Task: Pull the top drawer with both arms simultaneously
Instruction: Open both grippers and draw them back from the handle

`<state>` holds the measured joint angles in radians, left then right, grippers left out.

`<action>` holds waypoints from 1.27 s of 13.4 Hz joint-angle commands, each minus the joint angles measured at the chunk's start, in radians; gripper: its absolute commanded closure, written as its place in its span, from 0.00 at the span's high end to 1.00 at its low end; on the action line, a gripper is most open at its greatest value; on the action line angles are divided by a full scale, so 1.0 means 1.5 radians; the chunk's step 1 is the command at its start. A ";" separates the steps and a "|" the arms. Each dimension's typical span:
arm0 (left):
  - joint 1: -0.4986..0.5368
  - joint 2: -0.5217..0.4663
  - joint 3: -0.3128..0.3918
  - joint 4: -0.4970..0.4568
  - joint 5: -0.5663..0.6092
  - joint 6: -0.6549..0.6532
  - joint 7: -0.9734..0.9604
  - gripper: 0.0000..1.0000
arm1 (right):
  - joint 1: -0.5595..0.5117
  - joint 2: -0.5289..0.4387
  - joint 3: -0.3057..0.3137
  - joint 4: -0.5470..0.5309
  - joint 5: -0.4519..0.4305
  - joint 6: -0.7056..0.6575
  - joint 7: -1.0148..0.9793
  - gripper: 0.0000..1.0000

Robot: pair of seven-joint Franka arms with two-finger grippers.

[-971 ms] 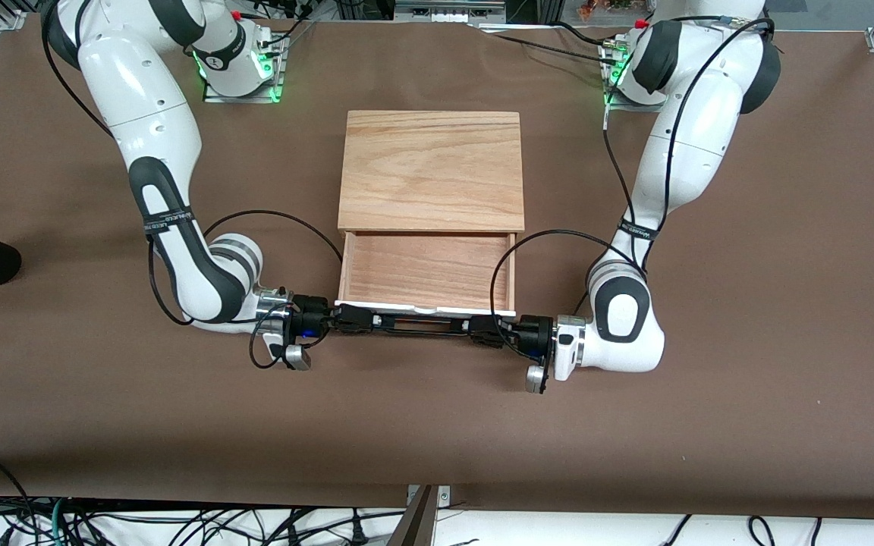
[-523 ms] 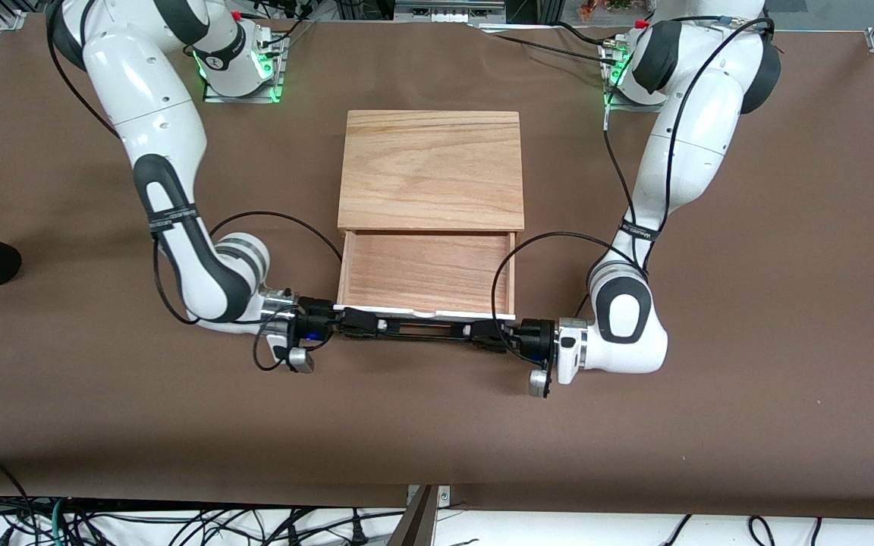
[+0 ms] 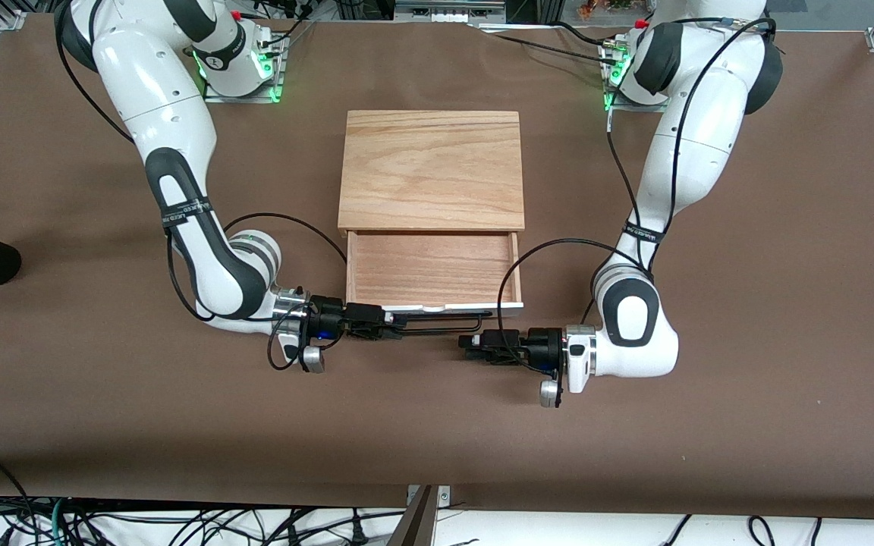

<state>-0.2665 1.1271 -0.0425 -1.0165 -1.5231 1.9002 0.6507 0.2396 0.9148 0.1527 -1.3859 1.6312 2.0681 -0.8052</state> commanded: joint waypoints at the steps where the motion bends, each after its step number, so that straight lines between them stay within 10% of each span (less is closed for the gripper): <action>1: -0.004 0.017 0.001 0.030 -0.011 0.002 -0.011 0.85 | 0.002 -0.005 -0.003 0.022 -0.056 -0.003 0.019 1.00; 7: -0.006 -0.003 0.008 0.030 0.005 0.002 -0.070 1.00 | -0.024 -0.069 -0.007 0.021 -0.297 -0.011 0.126 1.00; 17: 0.012 -0.121 0.012 0.025 0.385 -0.043 -0.274 1.00 | -0.047 -0.202 -0.033 -0.002 -0.741 -0.098 0.188 1.00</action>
<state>-0.2612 0.9914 -0.0322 -0.9594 -1.0386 1.8752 0.2732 0.1699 0.6834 0.1077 -1.3414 0.6217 1.9467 -0.5424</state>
